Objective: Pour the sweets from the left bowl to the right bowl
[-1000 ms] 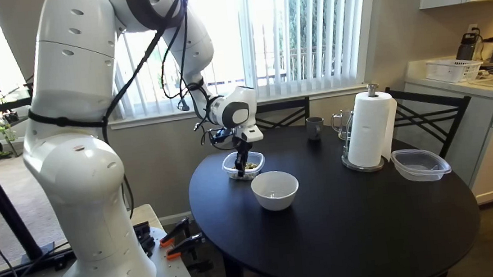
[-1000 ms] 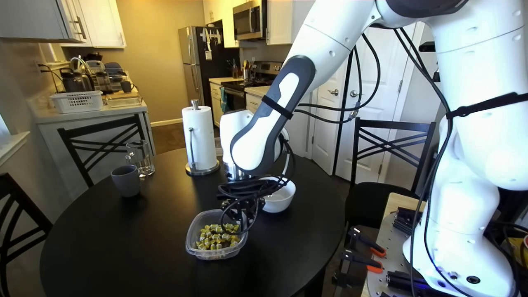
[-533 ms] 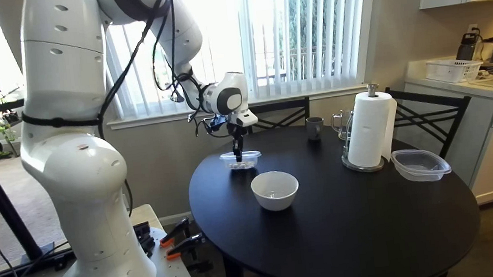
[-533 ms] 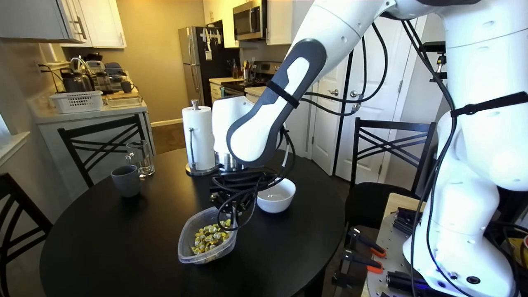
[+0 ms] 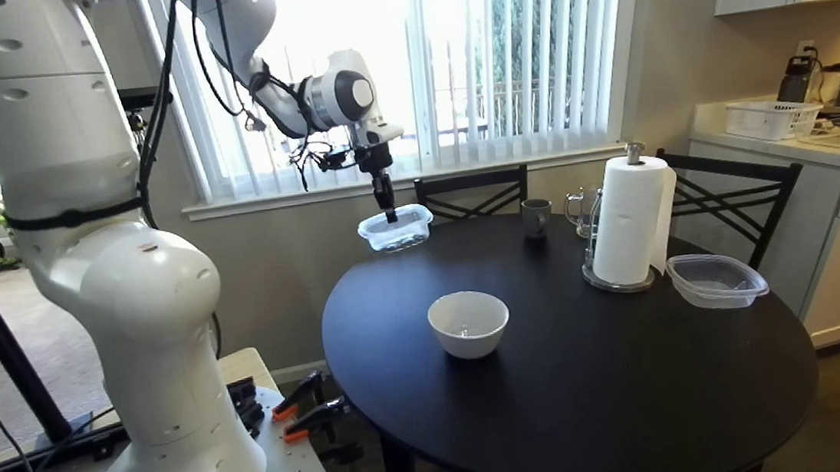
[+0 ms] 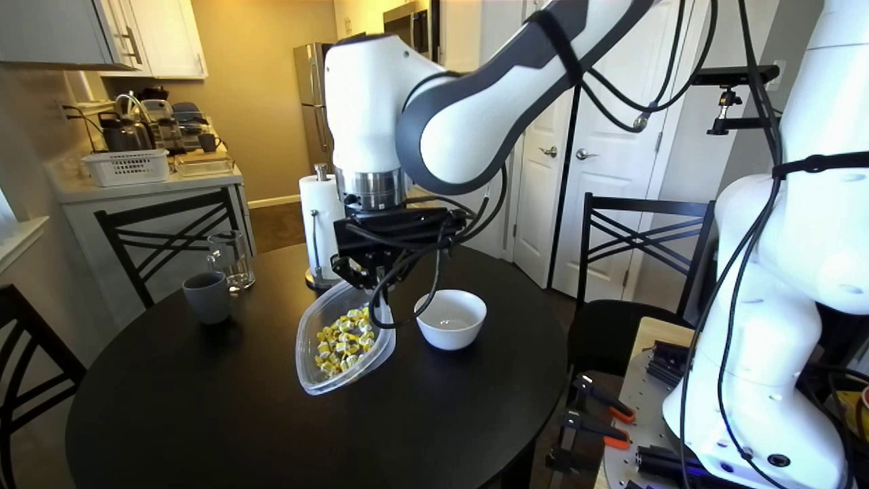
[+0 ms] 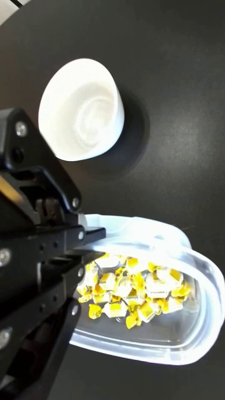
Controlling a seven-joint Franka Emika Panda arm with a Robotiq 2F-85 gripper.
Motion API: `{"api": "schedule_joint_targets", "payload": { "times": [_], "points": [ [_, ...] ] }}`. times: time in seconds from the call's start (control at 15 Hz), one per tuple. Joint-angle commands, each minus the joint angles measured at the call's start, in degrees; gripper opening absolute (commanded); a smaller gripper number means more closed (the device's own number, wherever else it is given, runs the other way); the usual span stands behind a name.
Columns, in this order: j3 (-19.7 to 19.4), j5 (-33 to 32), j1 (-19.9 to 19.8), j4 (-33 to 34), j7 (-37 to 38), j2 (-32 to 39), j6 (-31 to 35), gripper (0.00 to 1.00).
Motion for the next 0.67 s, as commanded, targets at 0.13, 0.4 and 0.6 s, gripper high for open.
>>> {"api": "schedule_joint_targets", "payload": {
  "times": [0.13,0.4,0.6],
  "points": [
    [3.9,-4.4,-4.2,1.5,3.5,-3.4,-7.2,0.02],
    [3.4,-10.0,-7.6,1.1,7.8,-5.0,-13.5,0.02],
    [2.7,-14.5,-10.1,0.7,11.3,-6.9,-19.9,0.02]
  ]
}}
